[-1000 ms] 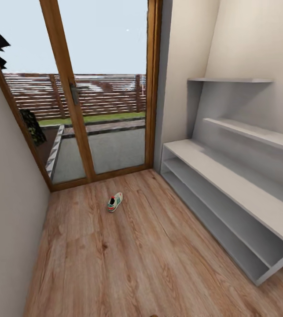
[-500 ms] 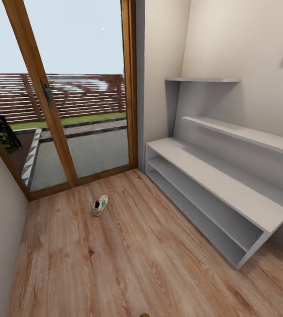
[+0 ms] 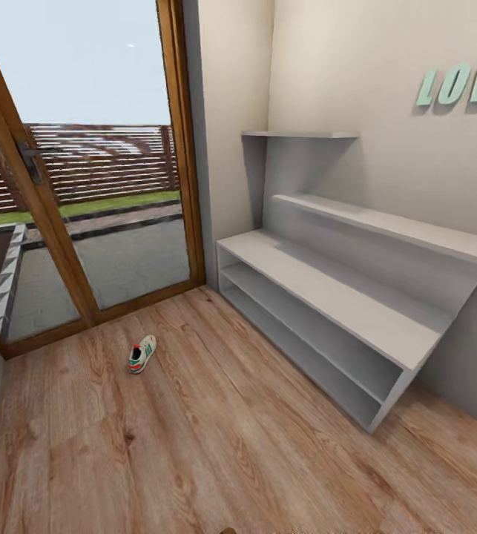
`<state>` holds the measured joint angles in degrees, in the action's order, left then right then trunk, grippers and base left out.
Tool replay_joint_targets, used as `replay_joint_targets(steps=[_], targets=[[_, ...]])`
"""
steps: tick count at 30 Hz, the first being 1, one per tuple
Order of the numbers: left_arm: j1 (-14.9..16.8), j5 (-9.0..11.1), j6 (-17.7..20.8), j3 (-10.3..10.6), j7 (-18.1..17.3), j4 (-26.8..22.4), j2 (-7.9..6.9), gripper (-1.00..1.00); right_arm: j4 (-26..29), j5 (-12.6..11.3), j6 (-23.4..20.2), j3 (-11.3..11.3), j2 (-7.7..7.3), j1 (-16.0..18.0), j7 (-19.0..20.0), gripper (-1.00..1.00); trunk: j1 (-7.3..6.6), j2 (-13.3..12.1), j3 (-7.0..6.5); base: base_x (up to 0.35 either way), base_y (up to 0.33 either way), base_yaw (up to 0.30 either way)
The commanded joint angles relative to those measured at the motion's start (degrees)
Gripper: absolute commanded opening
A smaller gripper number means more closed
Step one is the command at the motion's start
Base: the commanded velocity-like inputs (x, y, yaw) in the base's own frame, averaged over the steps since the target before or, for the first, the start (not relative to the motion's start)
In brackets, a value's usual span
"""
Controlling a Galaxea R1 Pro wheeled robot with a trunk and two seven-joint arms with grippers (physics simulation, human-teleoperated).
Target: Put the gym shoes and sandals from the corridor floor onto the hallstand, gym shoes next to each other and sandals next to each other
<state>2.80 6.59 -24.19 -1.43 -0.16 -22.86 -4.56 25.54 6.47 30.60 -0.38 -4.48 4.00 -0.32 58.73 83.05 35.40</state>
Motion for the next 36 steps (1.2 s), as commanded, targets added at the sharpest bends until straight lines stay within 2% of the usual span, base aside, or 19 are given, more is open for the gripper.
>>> replay_joint_targets(steps=[1, 8, 15, 36], targets=[[0.0, 0.4, -0.2, 0.1, 0.0, 0.0, -0.01, 1.00, 0.0, 0.4, 0.2, -0.1, 0.00, 0.0, 0.0, 1.00, 0.00, 0.0, 0.05, 0.000, 0.000, -0.265], [0.0, 0.4, -0.2, 0.1, 0.0, 0.0, -0.01, 1.00, 0.0, 0.4, 0.2, -0.1, 0.00, 0.0, 0.0, 1.00, 0.00, 0.0, 0.05, -0.038, 0.000, -0.265], [0.0, 0.4, -0.2, 0.1, 0.0, 0.0, -0.01, 1.00, 0.0, 0.4, 0.2, 0.0, 0.00, 0.0, 0.0, 1.00, 0.00, 0.0, 0.05, -0.216, 0.000, -0.207], [0.0, 0.4, -0.2, 0.1, 0.0, 0.0, -0.01, 1.00, 0.0, 0.4, 0.2, 0.0, 0.00, 0.0, 0.0, 1.00, 0.00, 0.0, 0.05, -0.071, -0.031, -0.016]])
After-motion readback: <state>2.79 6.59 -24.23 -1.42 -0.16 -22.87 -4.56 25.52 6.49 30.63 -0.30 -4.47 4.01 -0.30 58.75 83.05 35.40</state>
